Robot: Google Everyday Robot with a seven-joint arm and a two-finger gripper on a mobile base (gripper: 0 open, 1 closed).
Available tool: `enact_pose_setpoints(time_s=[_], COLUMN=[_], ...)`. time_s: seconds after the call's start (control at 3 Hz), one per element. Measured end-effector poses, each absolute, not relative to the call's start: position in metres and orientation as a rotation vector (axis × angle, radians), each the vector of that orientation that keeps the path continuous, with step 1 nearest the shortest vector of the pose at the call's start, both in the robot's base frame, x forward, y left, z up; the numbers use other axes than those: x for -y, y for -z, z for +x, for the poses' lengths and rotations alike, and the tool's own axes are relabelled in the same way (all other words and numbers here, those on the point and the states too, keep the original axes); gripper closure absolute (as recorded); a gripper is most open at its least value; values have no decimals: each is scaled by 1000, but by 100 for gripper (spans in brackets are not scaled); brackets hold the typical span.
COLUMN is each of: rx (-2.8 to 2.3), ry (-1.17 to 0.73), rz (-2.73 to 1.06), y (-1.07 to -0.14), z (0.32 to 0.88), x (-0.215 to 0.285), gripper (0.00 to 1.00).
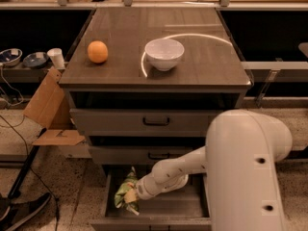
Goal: Place green jalapeno chip bag into bottom drawer
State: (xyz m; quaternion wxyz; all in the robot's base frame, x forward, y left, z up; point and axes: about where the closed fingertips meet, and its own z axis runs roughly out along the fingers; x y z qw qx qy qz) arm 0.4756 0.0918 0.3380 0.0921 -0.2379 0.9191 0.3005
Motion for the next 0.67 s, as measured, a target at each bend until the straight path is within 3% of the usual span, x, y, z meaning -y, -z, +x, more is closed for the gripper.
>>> enact_pose_setpoints(time_s=[0.33, 0.67], rx=[-2793, -2857], ry=[-821, -777], rz=[-676, -614], y=[-310, -286], z=[491, 499], x=[-89, -79], gripper=[100, 82])
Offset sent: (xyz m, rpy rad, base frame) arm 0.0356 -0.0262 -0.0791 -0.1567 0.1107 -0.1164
